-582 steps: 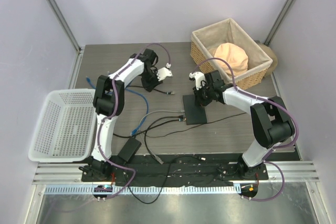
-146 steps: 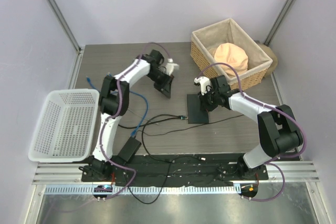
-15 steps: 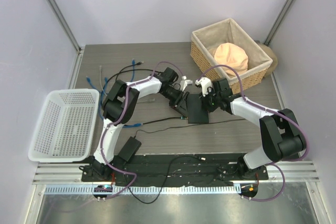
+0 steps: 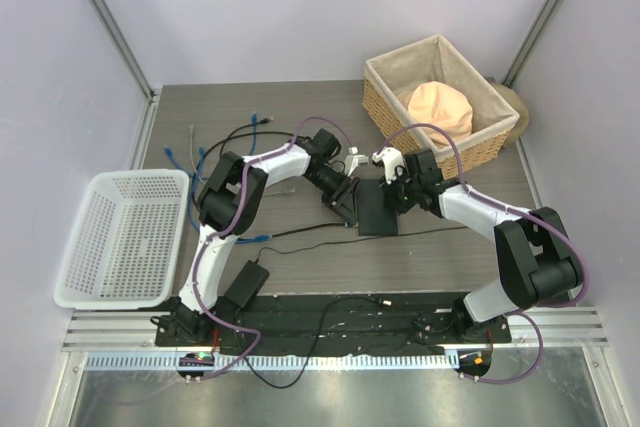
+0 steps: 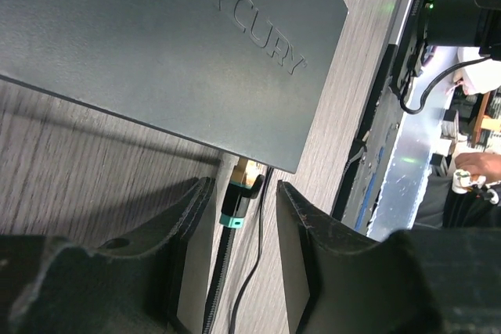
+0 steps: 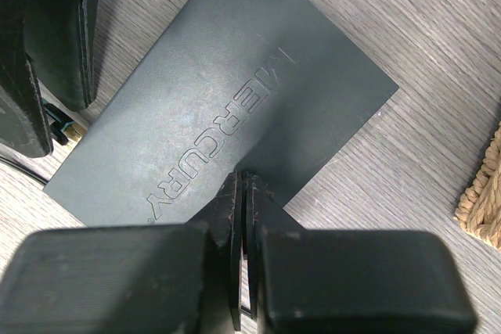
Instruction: Pull the plug from the switch port
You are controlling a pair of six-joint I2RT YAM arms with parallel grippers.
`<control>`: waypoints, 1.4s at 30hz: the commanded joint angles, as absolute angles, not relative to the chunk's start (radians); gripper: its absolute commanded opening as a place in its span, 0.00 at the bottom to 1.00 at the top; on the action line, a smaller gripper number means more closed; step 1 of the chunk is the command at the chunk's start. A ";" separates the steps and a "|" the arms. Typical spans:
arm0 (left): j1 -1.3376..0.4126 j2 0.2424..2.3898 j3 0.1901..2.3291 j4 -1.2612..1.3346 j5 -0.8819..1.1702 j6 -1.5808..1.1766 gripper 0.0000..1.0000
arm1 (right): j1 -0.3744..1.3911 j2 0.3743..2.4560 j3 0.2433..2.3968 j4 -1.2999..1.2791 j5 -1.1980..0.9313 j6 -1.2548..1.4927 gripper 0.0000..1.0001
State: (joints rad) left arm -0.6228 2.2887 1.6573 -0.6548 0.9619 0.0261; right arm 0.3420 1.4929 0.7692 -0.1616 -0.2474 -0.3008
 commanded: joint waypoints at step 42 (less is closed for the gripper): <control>-0.666 2.313 1.657 -0.638 0.749 -0.034 0.00 | 0.336 1.575 0.749 -0.259 -0.210 -0.302 0.01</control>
State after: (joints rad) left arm -0.6434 2.2951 1.6657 -0.6590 0.8936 -0.0311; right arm 0.3401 1.5166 0.7818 -0.1379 -0.2504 -0.2996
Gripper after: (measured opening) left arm 0.227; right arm 0.032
